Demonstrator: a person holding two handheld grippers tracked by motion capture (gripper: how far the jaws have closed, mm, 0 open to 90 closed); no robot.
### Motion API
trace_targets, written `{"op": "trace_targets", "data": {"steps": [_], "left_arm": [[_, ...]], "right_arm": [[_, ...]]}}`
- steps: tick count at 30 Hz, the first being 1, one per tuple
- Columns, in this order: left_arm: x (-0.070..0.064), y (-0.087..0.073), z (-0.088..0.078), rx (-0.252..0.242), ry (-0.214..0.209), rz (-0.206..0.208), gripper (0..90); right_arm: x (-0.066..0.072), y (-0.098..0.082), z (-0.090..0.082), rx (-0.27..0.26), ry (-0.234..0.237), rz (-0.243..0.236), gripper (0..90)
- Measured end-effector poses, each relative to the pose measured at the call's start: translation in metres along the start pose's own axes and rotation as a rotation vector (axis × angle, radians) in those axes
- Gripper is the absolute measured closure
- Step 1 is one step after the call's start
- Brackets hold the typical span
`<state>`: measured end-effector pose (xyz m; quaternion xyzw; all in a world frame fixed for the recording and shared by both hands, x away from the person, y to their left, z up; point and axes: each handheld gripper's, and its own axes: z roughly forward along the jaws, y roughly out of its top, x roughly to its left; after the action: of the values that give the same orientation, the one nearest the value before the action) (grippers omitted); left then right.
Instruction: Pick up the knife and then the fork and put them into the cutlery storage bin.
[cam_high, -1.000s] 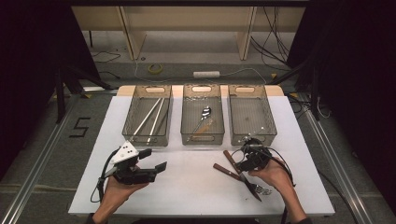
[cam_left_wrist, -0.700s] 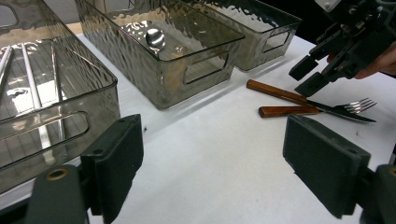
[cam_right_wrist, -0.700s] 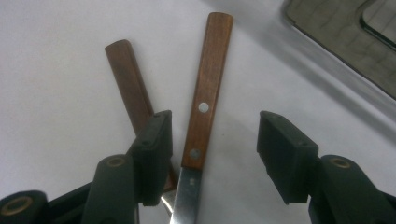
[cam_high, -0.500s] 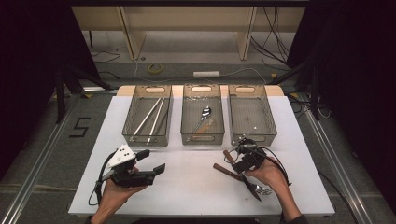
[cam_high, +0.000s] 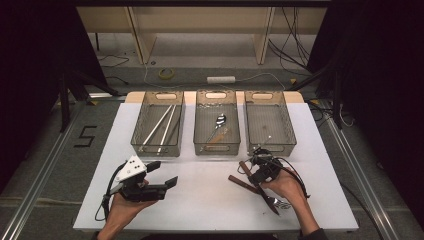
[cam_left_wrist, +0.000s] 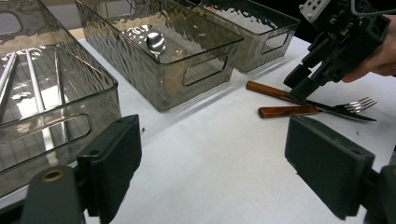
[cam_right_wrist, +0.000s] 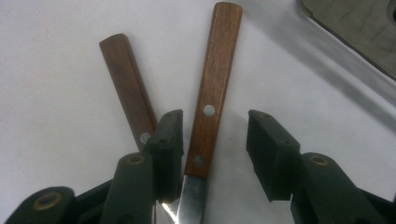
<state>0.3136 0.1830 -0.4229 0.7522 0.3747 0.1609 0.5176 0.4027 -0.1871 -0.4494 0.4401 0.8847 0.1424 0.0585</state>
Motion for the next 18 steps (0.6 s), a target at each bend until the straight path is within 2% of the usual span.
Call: {"op": "trace_targets", "data": {"steps": [5, 15, 18], "left_arm": [[-0.0004, -0.001, -0.0015, 0.003, 0.005, 0.014, 18.2], [0.0003, -0.0015, -0.0022, -0.002, 0.014, 0.007, 18.2], [0.0, -0.0018, -0.0017, 0.006, 0.011, 0.016, 18.3]], "right_arm": [[-0.0017, 0.0011, 0.0003, 0.006, 0.004, 0.006, 61.5], [0.0026, 0.0015, 0.0036, 0.027, 0.01, 0.0, 66.9], [0.0026, 0.0004, 0.0055, 0.036, 0.013, -0.001, 67.9]]}}
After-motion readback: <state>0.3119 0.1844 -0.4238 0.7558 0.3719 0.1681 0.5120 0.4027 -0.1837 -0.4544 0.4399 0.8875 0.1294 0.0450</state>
